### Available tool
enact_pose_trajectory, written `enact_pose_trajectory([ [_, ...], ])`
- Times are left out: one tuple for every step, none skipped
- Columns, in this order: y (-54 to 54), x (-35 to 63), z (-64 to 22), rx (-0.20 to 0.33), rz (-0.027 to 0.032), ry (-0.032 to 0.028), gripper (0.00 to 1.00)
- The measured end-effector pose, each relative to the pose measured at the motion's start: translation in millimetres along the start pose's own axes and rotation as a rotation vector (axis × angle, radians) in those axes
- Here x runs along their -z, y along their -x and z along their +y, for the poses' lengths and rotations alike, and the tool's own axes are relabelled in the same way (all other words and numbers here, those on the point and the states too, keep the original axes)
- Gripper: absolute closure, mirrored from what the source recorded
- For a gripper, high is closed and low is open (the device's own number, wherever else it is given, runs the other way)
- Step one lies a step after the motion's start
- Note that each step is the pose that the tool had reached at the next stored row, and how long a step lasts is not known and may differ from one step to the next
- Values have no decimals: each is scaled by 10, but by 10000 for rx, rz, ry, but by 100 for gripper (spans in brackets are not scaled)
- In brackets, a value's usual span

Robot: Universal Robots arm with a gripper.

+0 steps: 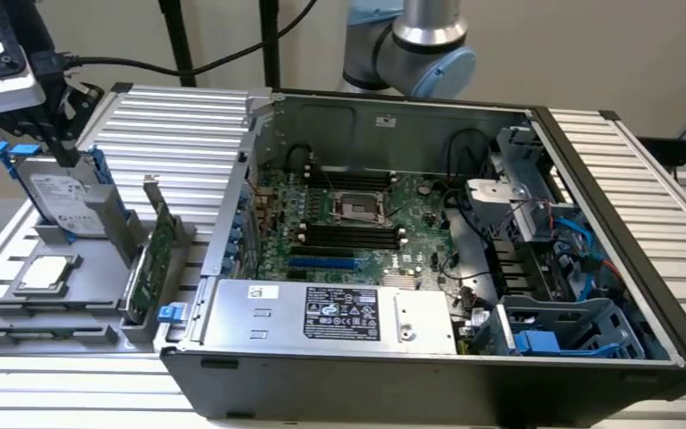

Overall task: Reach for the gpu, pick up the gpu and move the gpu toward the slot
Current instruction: 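Reach for the gpu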

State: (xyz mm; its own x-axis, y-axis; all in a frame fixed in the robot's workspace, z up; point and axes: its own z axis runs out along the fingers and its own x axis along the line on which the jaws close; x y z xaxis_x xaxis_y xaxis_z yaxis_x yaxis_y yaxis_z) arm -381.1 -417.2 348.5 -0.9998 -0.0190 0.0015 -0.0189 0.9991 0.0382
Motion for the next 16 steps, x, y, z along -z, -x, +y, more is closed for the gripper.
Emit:
enact_pose_trajectory([
  [25,1,-34,2,3,0,89],
  [51,1,-65,2,6,-1,89],
  [79,0,-94,1,7,1,89],
  [109,0,-122,0,8,0,89],
  [141,1,-149,1,11,-1,89],
  [173,-1,-176,2,9,0,89],
  [206,-3,-202,1,9,1,89],
  [239,-4,-229,0,9,1,89],
  [272,-7,-255,1,10,0,89],
  [308,-9,-283,2,10,0,89],
  [340,-12,-309,1,12,-1,89],
  [371,-17,-335,0,12,-1,89],
  [403,-22,-361,0,10,1,89],
  [435,-26,-387,1,10,0,89],
  [466,-31,-413,2,11,0,89],
  [492,-36,-439,0,12,-1,89],
])
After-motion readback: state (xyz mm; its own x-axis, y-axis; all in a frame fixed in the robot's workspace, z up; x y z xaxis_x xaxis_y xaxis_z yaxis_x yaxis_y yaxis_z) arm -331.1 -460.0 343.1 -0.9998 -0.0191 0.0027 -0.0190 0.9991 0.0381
